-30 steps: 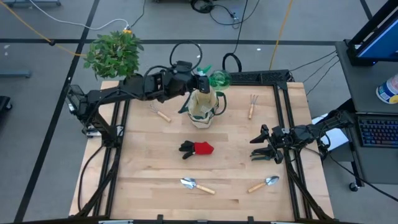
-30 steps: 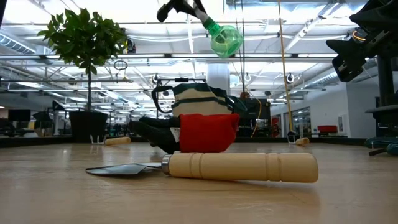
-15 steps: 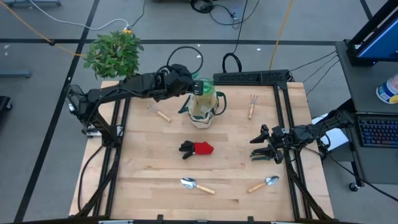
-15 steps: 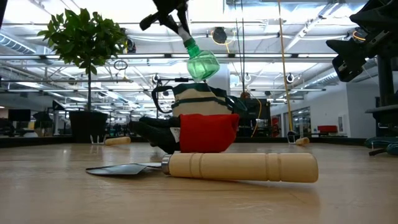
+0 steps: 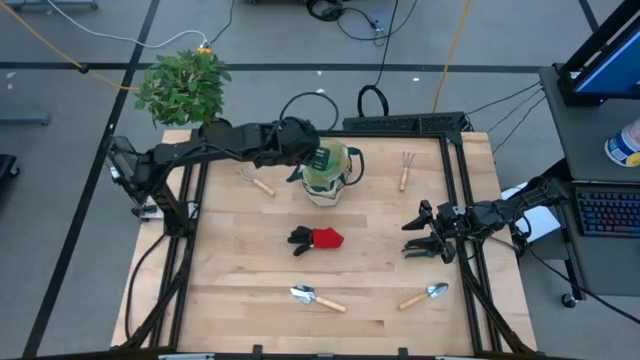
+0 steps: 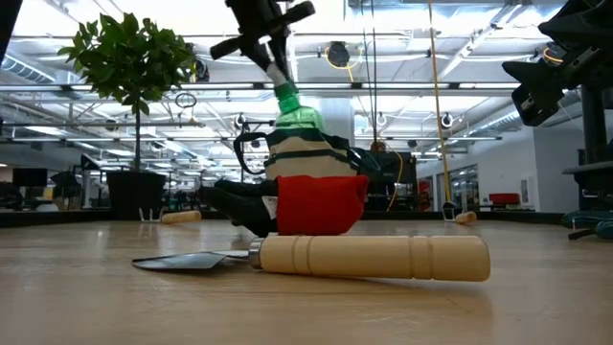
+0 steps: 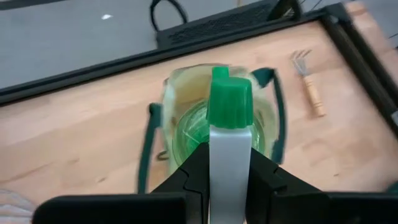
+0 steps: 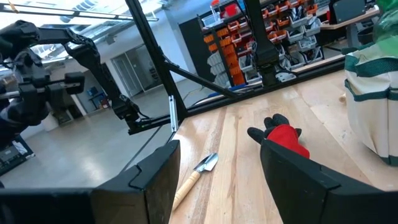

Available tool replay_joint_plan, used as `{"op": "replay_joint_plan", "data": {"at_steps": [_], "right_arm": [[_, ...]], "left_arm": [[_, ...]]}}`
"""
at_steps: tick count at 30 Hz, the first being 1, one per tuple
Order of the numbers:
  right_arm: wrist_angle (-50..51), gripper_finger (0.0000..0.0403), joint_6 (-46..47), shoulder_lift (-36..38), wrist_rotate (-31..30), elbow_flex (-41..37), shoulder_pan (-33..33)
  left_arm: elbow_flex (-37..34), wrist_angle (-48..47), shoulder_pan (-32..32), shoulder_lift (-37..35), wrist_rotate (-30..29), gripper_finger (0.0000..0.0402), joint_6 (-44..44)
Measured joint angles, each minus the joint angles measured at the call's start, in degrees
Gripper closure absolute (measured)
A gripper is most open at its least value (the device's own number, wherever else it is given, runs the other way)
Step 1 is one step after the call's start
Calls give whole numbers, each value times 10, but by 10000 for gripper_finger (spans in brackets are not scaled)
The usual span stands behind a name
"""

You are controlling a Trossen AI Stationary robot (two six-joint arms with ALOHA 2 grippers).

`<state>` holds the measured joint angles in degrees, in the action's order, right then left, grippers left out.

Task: Pick & Place Garden tools in Gardening bag
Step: Put the spray bottle into the gardening tool bag

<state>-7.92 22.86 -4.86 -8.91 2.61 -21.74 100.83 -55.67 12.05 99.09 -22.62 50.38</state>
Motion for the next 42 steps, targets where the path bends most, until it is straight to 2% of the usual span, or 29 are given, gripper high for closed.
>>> {"op": "replay_joint_plan", "data": {"at_steps": [8,20,29,37,42], "right_arm": [[0,188,0,0,0,0,0],[0,188,0,0,0,0,0],[0,188,0,0,0,0,0],[0,188,0,0,0,0,0],[0,188,0,0,0,0,0]], "left_arm": [[0,-9,-2,26,45,346,-8],[0,-4,9,40,63,346,-20],[0,49,25,43,37,346,-52],[1,44,55,62,77,346,-72],[1,48,65,66,79,346,-68]]}}
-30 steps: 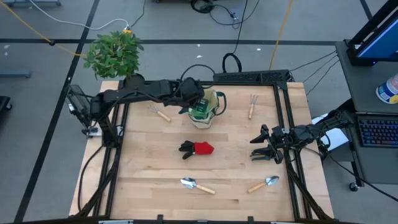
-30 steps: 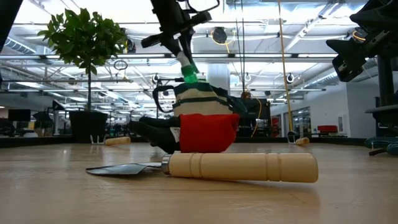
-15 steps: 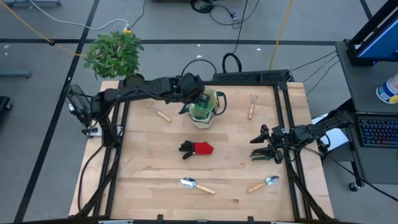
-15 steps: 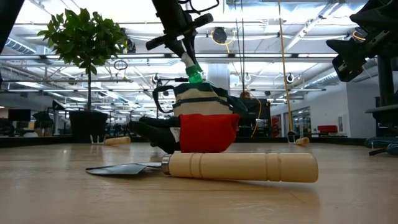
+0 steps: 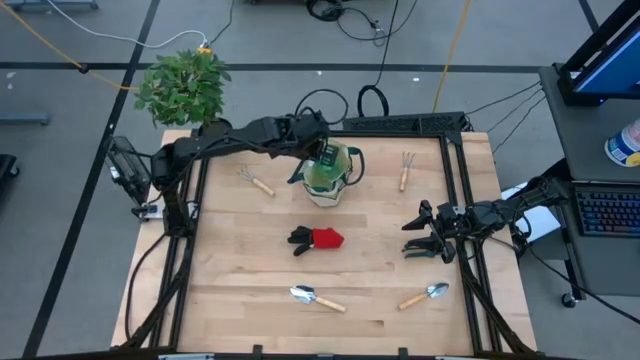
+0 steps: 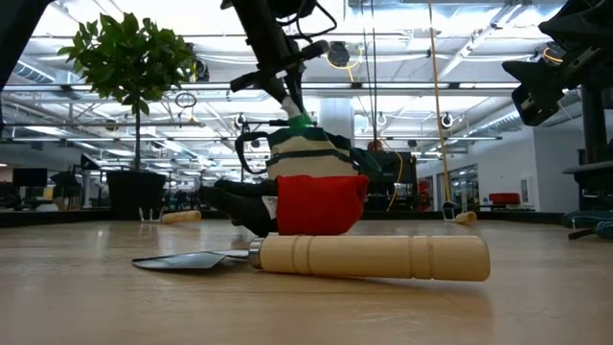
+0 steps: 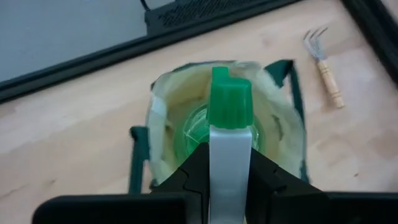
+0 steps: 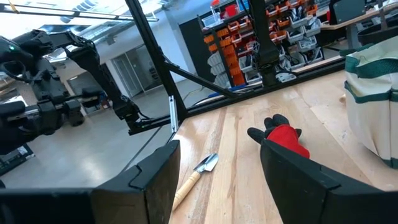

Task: Pick & Place Garden tools in Gardening bag
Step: Put the spray bottle into the gardening tool bag

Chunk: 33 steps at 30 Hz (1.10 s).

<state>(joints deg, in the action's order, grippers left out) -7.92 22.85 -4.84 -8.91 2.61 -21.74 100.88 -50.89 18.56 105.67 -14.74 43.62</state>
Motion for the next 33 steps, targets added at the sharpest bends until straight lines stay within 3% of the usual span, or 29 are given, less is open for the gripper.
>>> {"op": "replay_joint_plan", "data": {"at_steps": [17,25,33], "right_arm": [[0,188,0,0,0,0,0],[0,188,0,0,0,0,0],[0,188,0,0,0,0,0]], "left_arm": [[1,11,25,23,26,346,16],[0,19,33,28,27,275,28],[0,50,42,28,34,246,18]]}}
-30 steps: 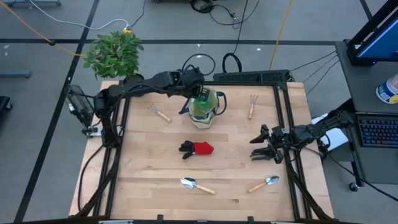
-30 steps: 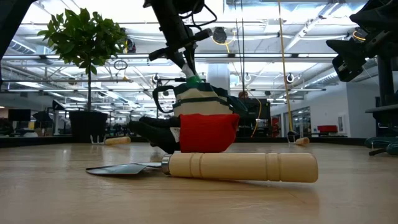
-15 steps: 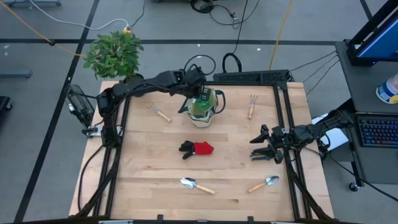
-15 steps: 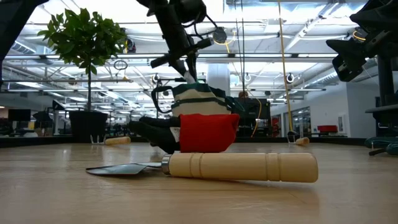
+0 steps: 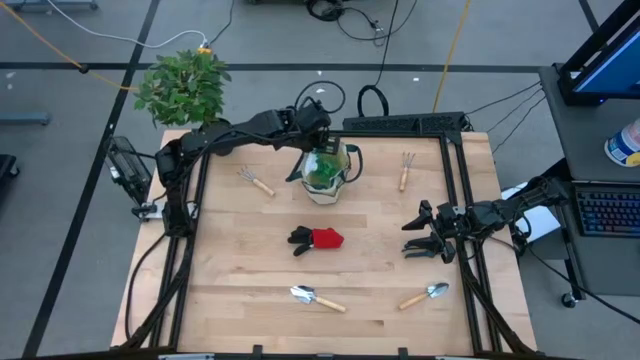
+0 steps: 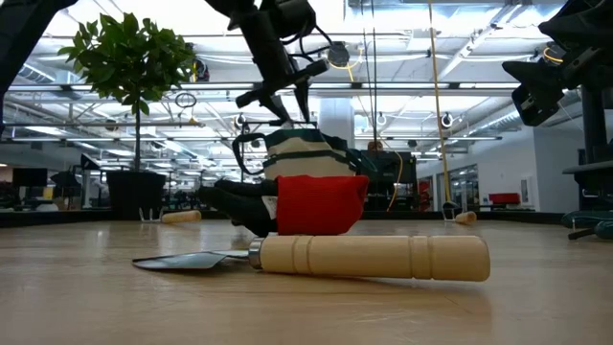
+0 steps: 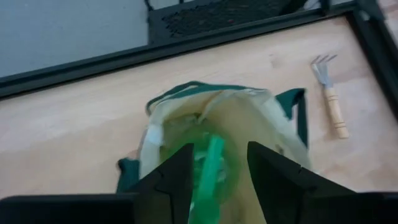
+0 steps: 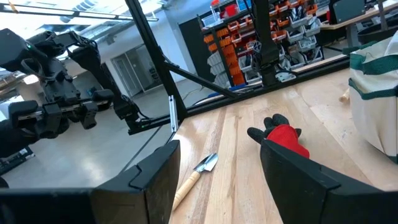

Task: Pick & Place Garden tools in Gardening bag
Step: Put the spray bottle into the gardening tool bag

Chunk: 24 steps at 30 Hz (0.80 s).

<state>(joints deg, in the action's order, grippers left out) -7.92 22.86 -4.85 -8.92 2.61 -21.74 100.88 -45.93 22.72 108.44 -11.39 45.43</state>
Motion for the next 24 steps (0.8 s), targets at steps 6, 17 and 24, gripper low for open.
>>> {"op": "replay_joint_plan", "data": {"at_steps": [6,17,24], "right_arm": [[0,188,0,0,0,0,0],[0,188,0,0,0,0,0],[0,188,0,0,0,0,0]], "left_arm": [[0,18,5,-4,14,244,-25],[0,-6,-22,-77,45,243,-124],[1,-83,-93,-95,49,243,-130]]}}
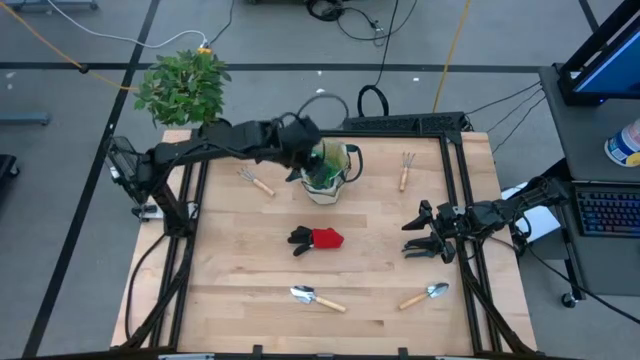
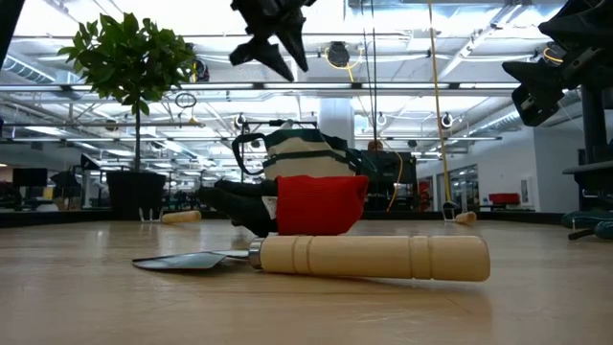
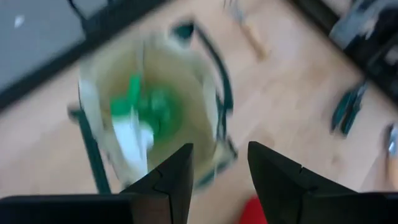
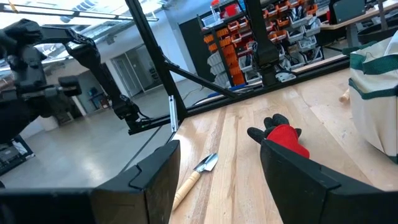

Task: Pick & Place Garden tools in Gardening bag
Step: Put the spray bottle into the gardening tool bag

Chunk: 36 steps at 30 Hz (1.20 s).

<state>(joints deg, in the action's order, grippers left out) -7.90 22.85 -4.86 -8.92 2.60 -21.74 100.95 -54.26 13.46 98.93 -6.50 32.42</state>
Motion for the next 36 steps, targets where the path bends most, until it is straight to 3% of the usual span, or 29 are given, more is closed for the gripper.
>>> {"op": "replay_joint_plan", "data": {"at_steps": [7,16,36], "right_arm": [[0,188,0,0,0,0,0],[-1,188,0,0,0,0,0],[0,188,0,0,0,0,0]], "left_arm": [[-1,-95,-21,18,-40,243,48],[-3,-96,2,63,-32,243,48],[-2,-52,56,94,-25,243,10]]}}
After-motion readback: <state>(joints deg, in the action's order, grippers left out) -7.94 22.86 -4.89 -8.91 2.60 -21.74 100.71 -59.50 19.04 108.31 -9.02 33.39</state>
